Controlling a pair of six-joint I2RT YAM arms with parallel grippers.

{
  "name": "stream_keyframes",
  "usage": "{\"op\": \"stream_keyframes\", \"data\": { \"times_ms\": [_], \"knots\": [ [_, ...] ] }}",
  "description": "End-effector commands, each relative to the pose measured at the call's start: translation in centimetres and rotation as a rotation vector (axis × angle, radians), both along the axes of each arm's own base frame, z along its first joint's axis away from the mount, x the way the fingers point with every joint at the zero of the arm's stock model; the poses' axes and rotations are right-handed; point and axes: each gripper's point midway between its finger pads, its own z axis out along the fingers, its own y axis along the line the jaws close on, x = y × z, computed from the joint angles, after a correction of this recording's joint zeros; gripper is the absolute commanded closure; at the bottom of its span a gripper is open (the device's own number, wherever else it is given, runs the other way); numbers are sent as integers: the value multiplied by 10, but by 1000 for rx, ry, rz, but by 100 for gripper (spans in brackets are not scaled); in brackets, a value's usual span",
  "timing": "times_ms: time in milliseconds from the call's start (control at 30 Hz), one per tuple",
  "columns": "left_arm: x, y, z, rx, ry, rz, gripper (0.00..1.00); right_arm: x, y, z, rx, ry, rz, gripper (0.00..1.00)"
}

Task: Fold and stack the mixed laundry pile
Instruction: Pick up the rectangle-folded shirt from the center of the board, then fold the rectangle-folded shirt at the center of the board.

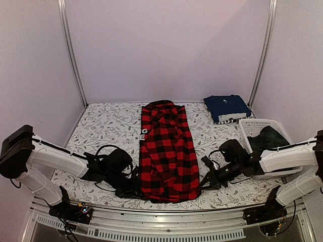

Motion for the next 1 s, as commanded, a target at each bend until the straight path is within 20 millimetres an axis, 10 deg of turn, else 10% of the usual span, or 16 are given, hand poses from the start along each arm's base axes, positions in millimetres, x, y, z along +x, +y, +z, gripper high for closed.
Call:
{"op": "stream_keyframes", "data": {
  "times_ms": [0, 333, 700, 967],
  "knots": [
    [-24, -4, 24, 0, 9, -28, 100, -27, -7, 10, 16, 42, 15, 100],
    [23, -5, 67, -104, -87, 61, 100, 26, 8, 76, 120, -153, -61, 100],
    [156, -6, 94, -146, -169, 92, 100, 160, 24, 96, 145, -227, -93, 100],
    [241, 12, 78, -137, -151, 158, 100, 246, 21, 88, 168, -245, -123, 100]
  ]
}}
